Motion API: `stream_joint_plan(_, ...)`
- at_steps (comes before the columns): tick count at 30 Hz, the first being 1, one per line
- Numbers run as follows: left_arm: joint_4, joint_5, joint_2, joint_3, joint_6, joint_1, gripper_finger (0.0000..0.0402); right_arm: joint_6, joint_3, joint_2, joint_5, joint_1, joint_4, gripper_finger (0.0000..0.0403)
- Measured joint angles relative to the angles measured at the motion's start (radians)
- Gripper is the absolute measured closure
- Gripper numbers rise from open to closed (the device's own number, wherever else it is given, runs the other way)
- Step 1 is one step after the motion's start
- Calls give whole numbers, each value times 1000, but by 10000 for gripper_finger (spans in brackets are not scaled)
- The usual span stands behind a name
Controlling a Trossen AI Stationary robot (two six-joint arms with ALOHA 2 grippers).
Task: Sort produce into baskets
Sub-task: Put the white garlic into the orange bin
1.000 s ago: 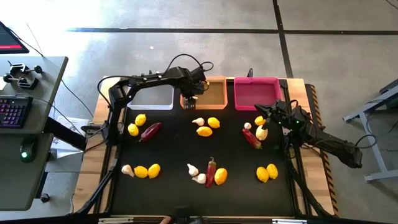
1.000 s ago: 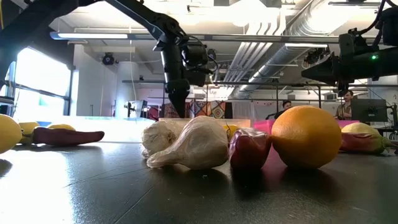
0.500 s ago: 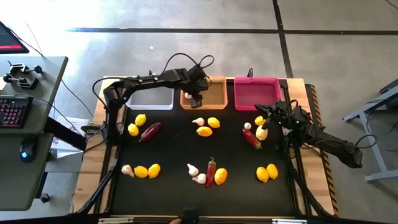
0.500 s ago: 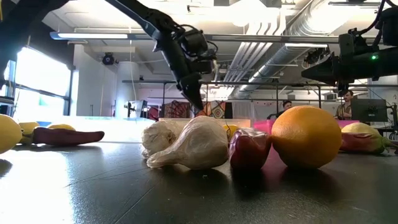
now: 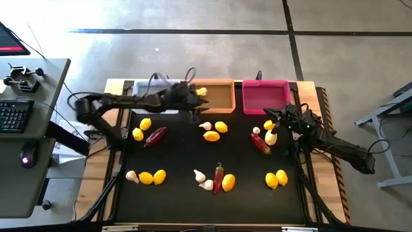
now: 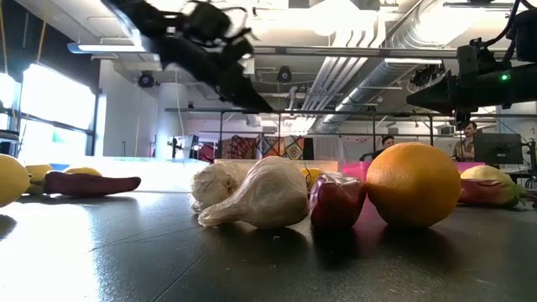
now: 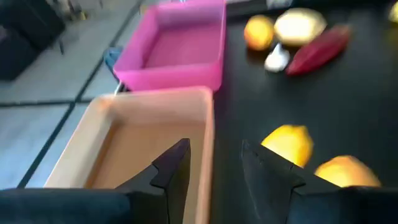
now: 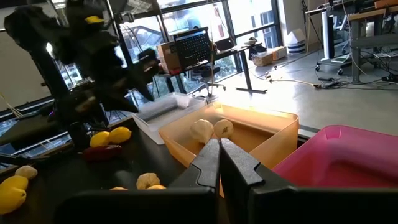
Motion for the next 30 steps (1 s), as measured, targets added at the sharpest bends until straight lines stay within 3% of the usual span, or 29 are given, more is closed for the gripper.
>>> stream_joint_plan(10,410,0,-207,-378,-82,-42,272,0,0,0,0,0,23,402)
stream_joint_plan(18,594,4,-224,-529,-105,-46,272,200,0,0,-13,1,84,402)
stream_joint_plan(23,687,69,-223,-588,-106,-42,272,262,0,0,-6,0,83,402)
stream_joint_plan(30,776,93,-223,-641,-126,-42,272,16,0,0,-8,0,79,402)
